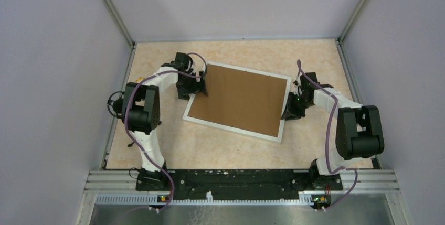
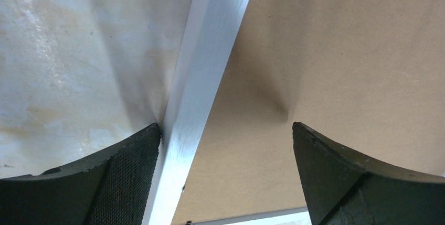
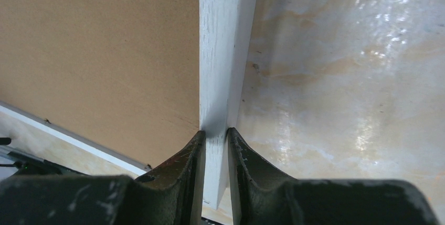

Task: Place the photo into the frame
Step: Adjust the photo frame at the center of the board, then install the photo frame at the center of the board.

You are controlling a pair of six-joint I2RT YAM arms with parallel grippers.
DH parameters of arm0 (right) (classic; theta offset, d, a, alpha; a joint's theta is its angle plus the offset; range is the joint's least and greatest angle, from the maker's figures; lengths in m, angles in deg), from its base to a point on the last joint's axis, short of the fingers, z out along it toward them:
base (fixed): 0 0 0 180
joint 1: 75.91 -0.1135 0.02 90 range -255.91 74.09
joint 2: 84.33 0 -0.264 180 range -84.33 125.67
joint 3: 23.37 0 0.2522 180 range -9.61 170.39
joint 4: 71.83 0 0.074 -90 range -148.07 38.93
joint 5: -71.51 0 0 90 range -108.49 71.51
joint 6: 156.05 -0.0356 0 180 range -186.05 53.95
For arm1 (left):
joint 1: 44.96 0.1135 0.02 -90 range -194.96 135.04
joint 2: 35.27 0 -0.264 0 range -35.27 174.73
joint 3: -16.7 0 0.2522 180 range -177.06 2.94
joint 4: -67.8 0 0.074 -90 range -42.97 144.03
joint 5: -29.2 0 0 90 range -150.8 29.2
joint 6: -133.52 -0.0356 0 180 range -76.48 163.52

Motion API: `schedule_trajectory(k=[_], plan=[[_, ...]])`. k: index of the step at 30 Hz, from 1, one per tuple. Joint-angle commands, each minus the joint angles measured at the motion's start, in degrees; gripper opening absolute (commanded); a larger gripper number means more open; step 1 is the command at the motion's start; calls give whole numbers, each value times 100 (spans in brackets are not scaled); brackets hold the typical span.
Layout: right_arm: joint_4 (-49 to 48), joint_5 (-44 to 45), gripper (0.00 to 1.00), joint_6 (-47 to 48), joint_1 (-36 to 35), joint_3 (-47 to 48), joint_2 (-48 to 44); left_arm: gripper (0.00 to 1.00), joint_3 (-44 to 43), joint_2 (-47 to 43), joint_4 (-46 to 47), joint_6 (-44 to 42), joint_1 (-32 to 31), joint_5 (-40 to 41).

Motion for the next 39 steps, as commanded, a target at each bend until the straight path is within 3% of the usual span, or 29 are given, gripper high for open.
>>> schedule_trajectory(k=[1, 13, 15, 17, 21, 25, 31, 39], plan=[[-607, 476, 25, -339, -466, -202, 624, 98, 252, 161, 276, 30, 2, -481], [-196, 2103, 37, -912, -1370, 363, 1585, 97, 262, 380, 305, 53, -1, -829], [-18, 2117, 40, -827, -1464, 543, 1646, 97, 248, 352, 289, 37, 2, -778], [207, 1954, 50, -687, -1445, 760, 1356, 97, 260, 313, 278, 26, 1, -700], [536, 1040, 58, -318, -974, 1396, 524, 97, 224, 260, 260, 9, -3, -665], [403, 459, 57, -93, -243, 1712, 182, 98, -25, 76, 59, 37, 6, -702], [-186, -294, 56, -130, 564, 1798, 486, 99, -873, -240, -180, 379, 77, -621], [-422, -689, 37, -159, 1040, 2372, 1458, 94, -942, 310, 37, 500, 327, -709]])
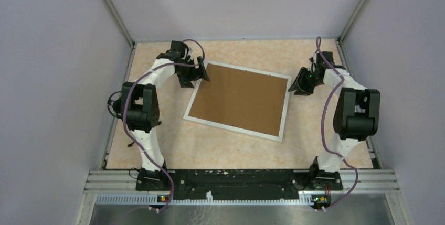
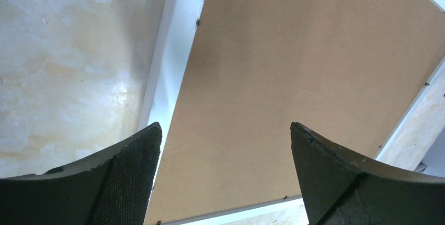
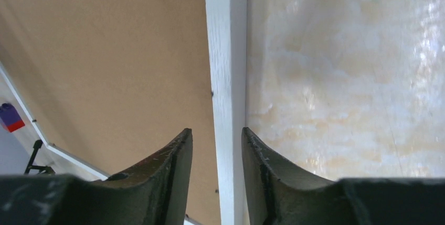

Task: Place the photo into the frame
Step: Install the photo frame at the center of the board.

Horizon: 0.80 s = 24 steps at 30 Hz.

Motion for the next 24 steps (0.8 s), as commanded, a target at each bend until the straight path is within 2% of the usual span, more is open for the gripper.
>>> schedule_trajectory(k=[1, 9, 19, 24], plan=[[-220, -300, 36, 58, 102, 535, 449, 93, 69, 332, 193, 49, 145, -220], [-309, -448, 28, 213, 94, 468, 979, 86, 367, 436, 451, -9, 187, -455], [-216, -100, 28, 319, -82, 329, 1089, 84, 456, 455, 558, 28, 187, -641], [-403, 84, 28, 120, -389, 78, 1046, 84, 464, 662, 669, 33, 177, -1133]])
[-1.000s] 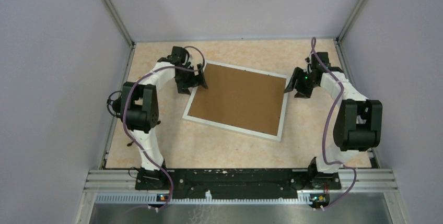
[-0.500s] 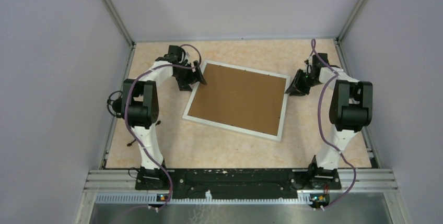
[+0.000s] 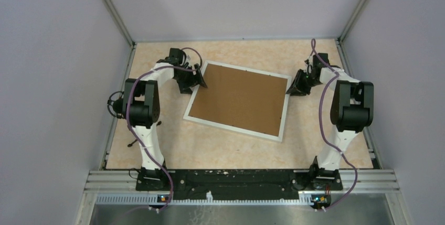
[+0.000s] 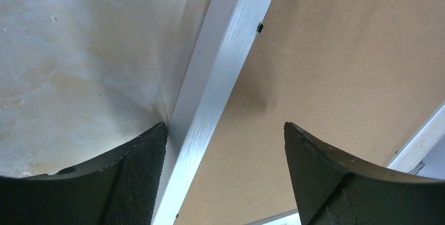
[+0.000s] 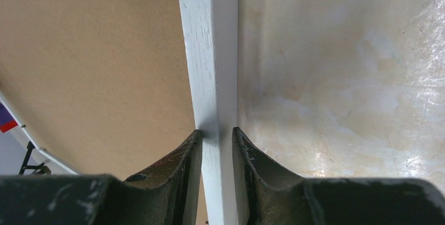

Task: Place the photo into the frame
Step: Install the photo frame at the center of the board.

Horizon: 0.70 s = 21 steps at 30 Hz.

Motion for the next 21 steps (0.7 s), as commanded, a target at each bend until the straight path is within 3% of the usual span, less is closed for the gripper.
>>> schedule_trajectory(k=[1, 14, 21], plan=[[-185, 384, 28, -88, -357, -293, 97, 84, 49, 255, 276, 81, -56, -887], [29, 1918, 31, -673, -1230, -36, 902, 83, 75, 413, 312, 125, -274, -1256], [23, 751, 44, -514, -1179, 269, 494, 83, 84, 301, 267, 69, -271, -1121]])
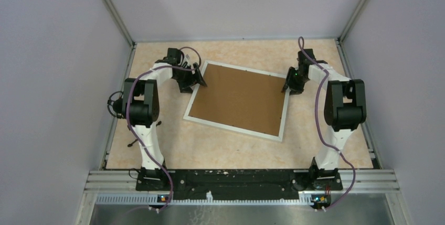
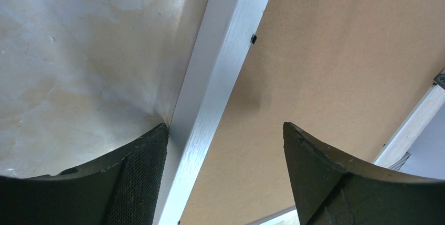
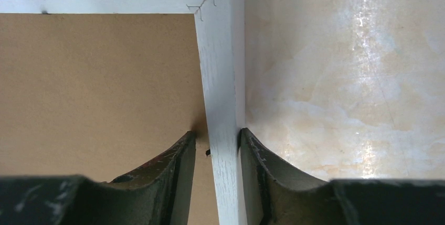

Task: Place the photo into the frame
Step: Install the photo frame at the center of the board.

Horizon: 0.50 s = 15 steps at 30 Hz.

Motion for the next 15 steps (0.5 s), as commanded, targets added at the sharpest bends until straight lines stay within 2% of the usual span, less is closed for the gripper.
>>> schedule_trajectory(k=[1, 8, 15], plan=[[-357, -975, 46, -16, -277, -187, 233, 83, 86, 201, 79, 88, -371, -752], [-399, -1707, 46, 116, 544, -340, -617, 83, 106, 168, 63, 79, -363, -708], [-513, -1852, 38, 248, 752, -675, -720, 84, 113, 167, 58, 61, -367, -659]])
